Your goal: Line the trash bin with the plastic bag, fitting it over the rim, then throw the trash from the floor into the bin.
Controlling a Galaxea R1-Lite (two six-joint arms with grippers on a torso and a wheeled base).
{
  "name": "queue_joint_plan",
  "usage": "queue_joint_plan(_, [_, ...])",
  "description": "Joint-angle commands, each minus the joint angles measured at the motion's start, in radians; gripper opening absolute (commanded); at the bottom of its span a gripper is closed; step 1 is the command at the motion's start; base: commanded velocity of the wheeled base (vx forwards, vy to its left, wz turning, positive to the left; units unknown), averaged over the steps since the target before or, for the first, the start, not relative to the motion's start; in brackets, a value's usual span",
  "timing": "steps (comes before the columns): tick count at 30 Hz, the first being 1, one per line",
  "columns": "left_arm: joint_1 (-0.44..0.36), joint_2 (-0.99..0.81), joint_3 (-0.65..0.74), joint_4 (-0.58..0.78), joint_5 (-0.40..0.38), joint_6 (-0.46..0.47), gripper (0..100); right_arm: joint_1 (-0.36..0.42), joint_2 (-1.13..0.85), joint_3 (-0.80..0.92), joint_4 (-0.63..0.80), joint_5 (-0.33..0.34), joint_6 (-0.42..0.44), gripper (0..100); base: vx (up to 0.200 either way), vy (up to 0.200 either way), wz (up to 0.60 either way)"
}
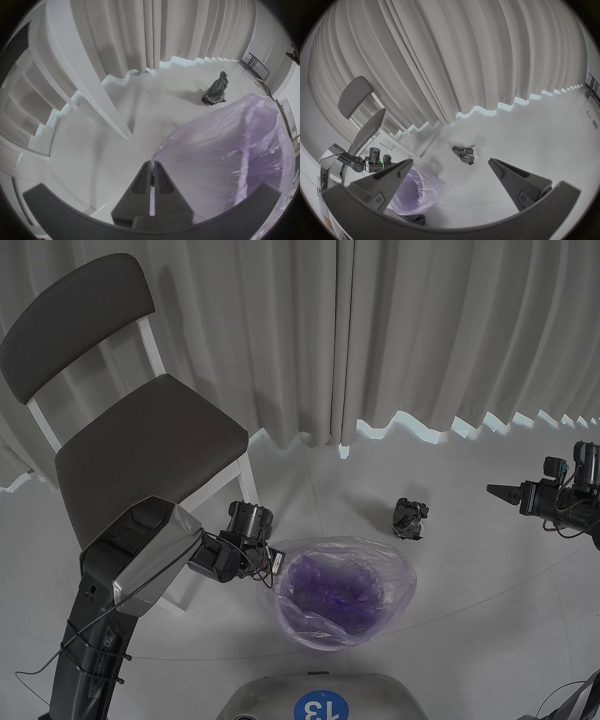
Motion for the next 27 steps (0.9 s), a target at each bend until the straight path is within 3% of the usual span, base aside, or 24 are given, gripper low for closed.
queue_joint_plan(1, [-0.003, -0.022, 0.004, 0.001, -0.001, -0.015, 0, 0.000, 0.016, 0.000, -0.001, 0.002, 0.000, 100, 0.000, 0.000, 0.00])
queue_joint_plan(10, [-0.013, -0.116, 0.099, -0.009, -0.012, -0.018, 0, 0.006, 0.060, -0.004, -0.002, 0.008, 0.001, 100, 0.000, 0.000, 0.00])
queue_joint_plan(16, [-0.011, -0.105, 0.102, -0.010, -0.012, -0.038, 0, 0.009, 0.091, -0.012, 0.001, 0.088, 0.011, 100, 0.000, 0.000, 0.00])
queue_joint_plan(17, [-0.008, -0.107, 0.102, -0.009, -0.010, -0.041, 100, 0.011, 0.099, -0.012, 0.001, 0.088, 0.011, 100, 0.000, 0.000, 0.00])
queue_joint_plan(27, [0.037, -0.137, 0.239, -0.069, -0.001, -0.041, 100, 0.065, 0.203, -0.018, -0.004, 0.080, 0.009, 100, 0.000, 0.000, 0.00])
